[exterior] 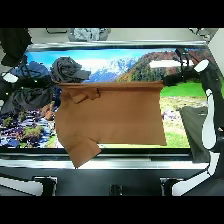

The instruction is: Fold the shirts.

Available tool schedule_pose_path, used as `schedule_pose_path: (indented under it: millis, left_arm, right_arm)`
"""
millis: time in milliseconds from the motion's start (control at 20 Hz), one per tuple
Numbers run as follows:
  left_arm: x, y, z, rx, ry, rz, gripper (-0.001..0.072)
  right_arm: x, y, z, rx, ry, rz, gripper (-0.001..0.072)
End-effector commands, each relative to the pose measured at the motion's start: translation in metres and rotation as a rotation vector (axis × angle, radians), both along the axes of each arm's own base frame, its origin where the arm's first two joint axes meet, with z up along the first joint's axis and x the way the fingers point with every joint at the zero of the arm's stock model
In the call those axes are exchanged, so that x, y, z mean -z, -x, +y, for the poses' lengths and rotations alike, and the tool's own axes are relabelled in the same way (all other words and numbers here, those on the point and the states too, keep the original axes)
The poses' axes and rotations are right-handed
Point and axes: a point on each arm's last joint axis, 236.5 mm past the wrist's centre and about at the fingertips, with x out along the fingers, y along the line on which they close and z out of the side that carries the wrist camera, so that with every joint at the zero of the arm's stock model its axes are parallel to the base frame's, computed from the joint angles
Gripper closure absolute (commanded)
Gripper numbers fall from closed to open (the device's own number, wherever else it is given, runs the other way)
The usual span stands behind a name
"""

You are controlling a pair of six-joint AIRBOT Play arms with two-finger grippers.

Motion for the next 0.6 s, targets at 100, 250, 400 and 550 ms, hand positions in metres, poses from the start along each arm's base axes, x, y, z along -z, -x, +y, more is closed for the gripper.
schedule_pose_path:
  millis: [100, 250, 400, 550]
  left_arm:
    - [0.051, 0.093, -0.006, 0.118, 0.028, 0.410, 0.0682]
    - [0.062, 0.112, -0.008, 0.133, 0.052, 0.482, 0.0682]
    - [0.065, 0.127, -0.013, 0.146, 0.074, 0.543, 0.0682]
    - [0.076, 0.140, -0.011, 0.141, 0.066, 0.597, 0.0683]
  right_arm:
    - [0.041, 0.084, 0.020, -0.165, 0.040, 0.370, 0.0666]
    - [0.059, 0.101, 0.032, -0.206, 0.039, 0.455, 0.0666]
    - [0.068, 0.102, 0.028, -0.198, 0.065, 0.463, 0.0666]
    - [0.071, 0.106, 0.020, -0.195, 0.098, 0.481, 0.0666]
